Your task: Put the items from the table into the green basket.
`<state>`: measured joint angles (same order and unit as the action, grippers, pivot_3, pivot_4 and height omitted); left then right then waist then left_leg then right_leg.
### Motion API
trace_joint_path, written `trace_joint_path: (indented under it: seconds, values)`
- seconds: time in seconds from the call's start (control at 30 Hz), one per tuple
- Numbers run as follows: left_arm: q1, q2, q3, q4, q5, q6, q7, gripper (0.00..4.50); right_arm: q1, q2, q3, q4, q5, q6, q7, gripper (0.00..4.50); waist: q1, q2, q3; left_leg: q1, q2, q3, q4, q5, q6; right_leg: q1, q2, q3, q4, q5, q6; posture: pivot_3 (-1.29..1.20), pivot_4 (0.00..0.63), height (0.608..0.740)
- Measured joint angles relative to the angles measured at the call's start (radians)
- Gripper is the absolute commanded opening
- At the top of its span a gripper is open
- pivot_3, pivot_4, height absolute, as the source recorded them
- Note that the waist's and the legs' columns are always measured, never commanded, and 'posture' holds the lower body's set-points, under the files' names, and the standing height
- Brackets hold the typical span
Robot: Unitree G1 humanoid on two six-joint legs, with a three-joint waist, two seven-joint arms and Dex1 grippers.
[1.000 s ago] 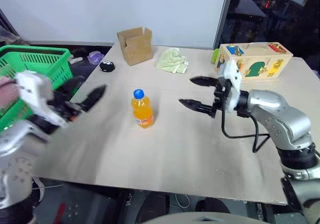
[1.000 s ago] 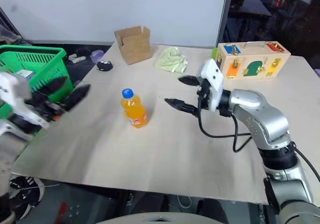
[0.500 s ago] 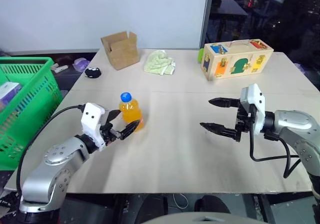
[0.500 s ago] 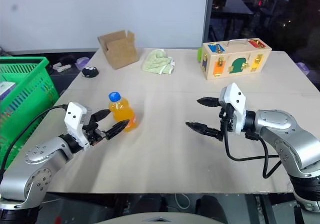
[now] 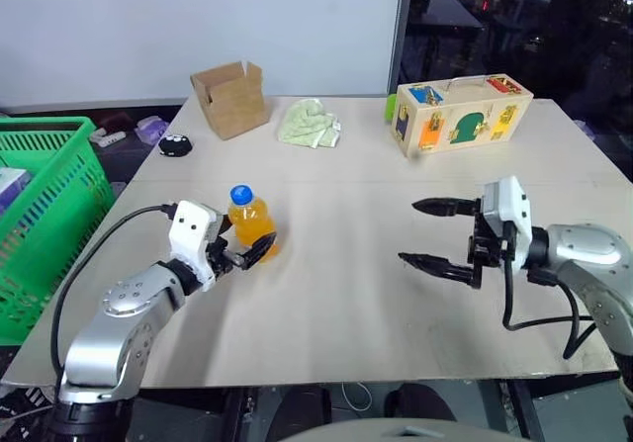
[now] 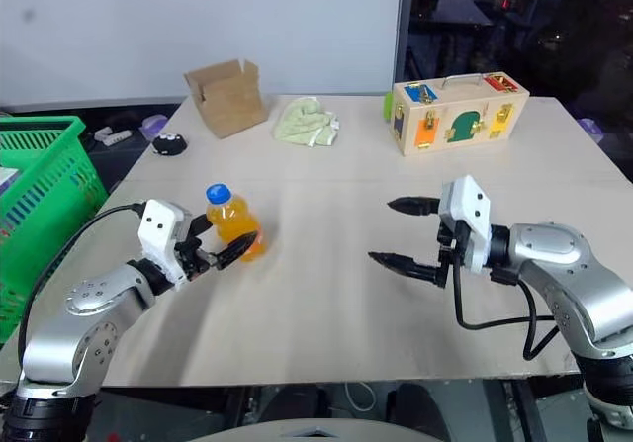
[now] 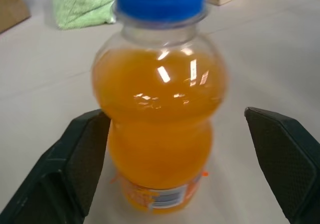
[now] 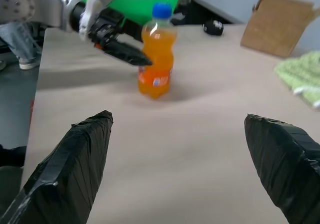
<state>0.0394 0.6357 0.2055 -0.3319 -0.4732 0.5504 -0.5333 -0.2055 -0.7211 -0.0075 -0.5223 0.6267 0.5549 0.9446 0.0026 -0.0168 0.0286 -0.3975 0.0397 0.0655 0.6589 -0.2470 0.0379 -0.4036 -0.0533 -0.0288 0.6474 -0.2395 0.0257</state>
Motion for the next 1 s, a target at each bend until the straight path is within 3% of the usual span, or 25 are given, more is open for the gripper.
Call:
trace_joint_path:
  seconds: [0.4, 0.43, 0.53, 1.0]
  values:
    - [-0.069, 0.001, -0.018, 0.097, 0.048, 0.002, -0.028, 4.43, -0.095, 0.062, 0.060, -0.010, -0.018, 0.003, -0.035, 4.50, -0.018, 0.000, 0.000, 0.000, 0.000, 0.001, 0.000, 0.000, 0.000, 0.000, 0.000, 0.000, 0.001, 0.000, 0.000, -0.07, 0.000, 0.740]
    - [-0.076, -0.003, -0.018, 0.107, 0.048, 0.001, -0.029, 3.92, -0.098, 0.064, 0.067, -0.010, -0.023, 0.003, -0.040, 4.50, -0.018, 0.000, 0.000, 0.000, 0.000, 0.001, 0.000, 0.000, 0.000, 0.000, 0.000, 0.000, 0.001, 0.000, 0.000, -0.07, 0.000, 0.740]
    - [-0.101, -0.024, -0.017, 0.135, 0.046, -0.001, -0.033, 2.99, -0.106, 0.078, 0.077, -0.010, -0.024, 0.014, -0.059, 4.50, -0.020, 0.000, 0.000, 0.000, 0.000, 0.001, 0.000, 0.000, 0.000, 0.000, 0.000, 0.001, 0.001, 0.001, 0.001, -0.07, 0.000, 0.740]
    - [-0.065, -0.078, 0.055, 0.103, 0.007, -0.020, -0.019, 2.98, -0.166, 0.109, 0.111, 0.050, -0.029, 0.035, -0.041, 4.50, -0.013, -0.002, 0.000, 0.000, 0.000, 0.000, 0.000, 0.000, 0.000, -0.001, 0.000, 0.001, 0.002, 0.001, 0.001, 0.03, 0.000, 0.740]
